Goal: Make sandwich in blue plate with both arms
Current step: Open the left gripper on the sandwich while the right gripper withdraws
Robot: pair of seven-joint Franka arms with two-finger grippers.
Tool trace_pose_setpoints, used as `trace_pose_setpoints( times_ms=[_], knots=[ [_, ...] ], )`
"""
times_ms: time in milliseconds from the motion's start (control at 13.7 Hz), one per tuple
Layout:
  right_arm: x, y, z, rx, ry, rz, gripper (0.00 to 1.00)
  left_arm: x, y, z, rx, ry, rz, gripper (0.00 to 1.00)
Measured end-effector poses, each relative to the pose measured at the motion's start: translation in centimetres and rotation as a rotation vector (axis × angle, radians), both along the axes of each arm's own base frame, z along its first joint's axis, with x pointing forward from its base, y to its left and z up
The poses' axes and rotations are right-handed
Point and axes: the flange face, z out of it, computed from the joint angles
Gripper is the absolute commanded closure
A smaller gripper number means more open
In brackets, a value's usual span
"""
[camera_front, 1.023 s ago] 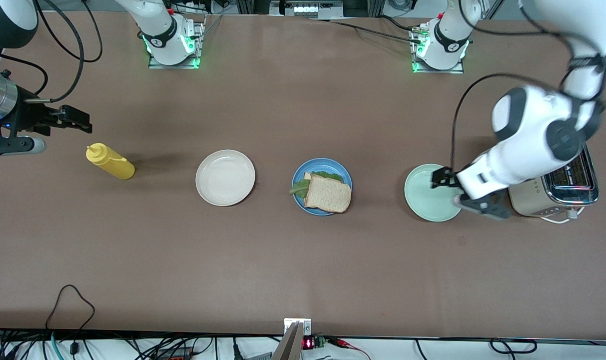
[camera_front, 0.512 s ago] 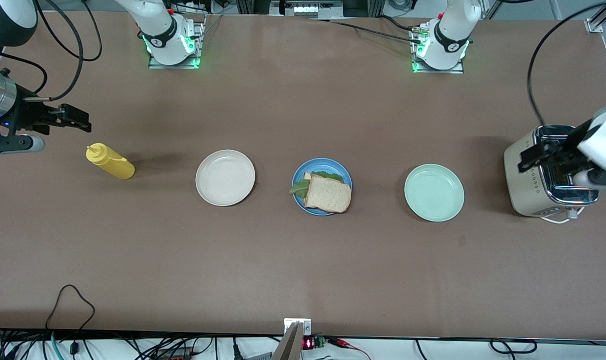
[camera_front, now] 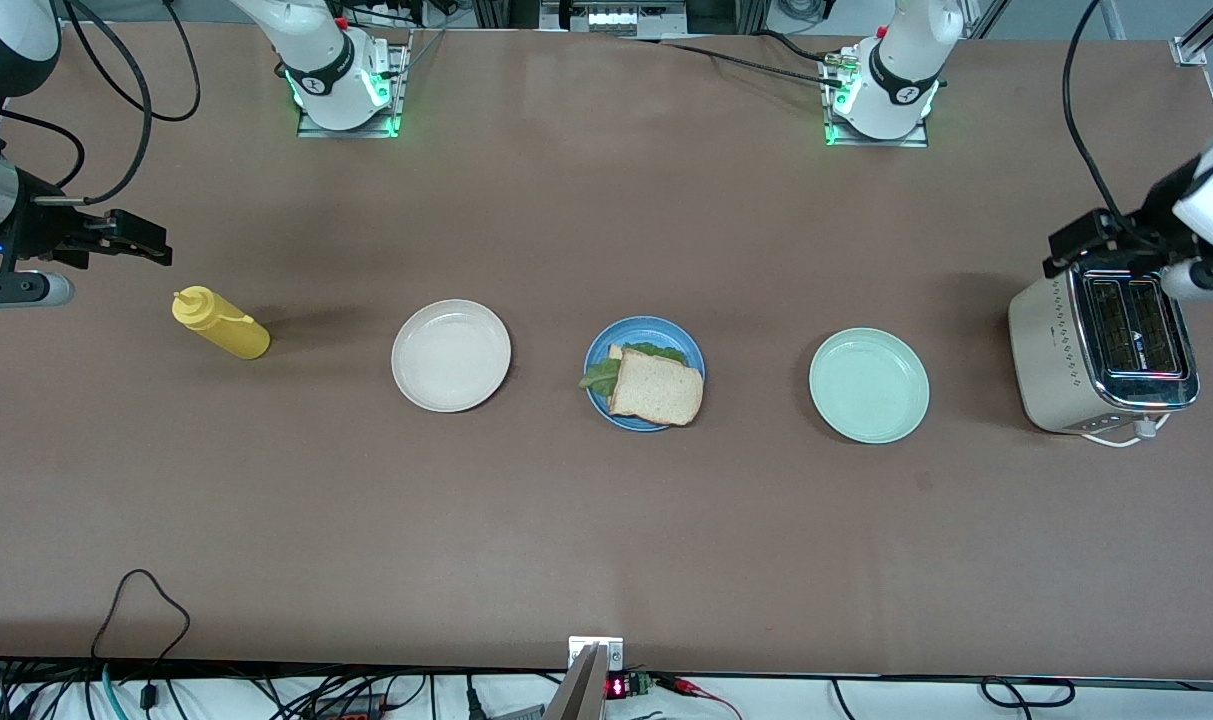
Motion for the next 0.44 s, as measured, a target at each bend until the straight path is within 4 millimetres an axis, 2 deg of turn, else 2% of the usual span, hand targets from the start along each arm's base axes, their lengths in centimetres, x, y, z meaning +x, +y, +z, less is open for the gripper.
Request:
trace_pose_setpoints(
  times_ms=[219,439],
  knots=[
    [0.0,0.0,0.0,0.000,0.001,0.000,0.00,-1.8,-0.1,-0.1,0.001,0.014,0.001,0.00],
    [0.0,0.0,-0.1,0.000,0.001,0.000,0.00,-2.2,-0.1,-0.1,0.002,0.025,0.000,0.00]
  ],
)
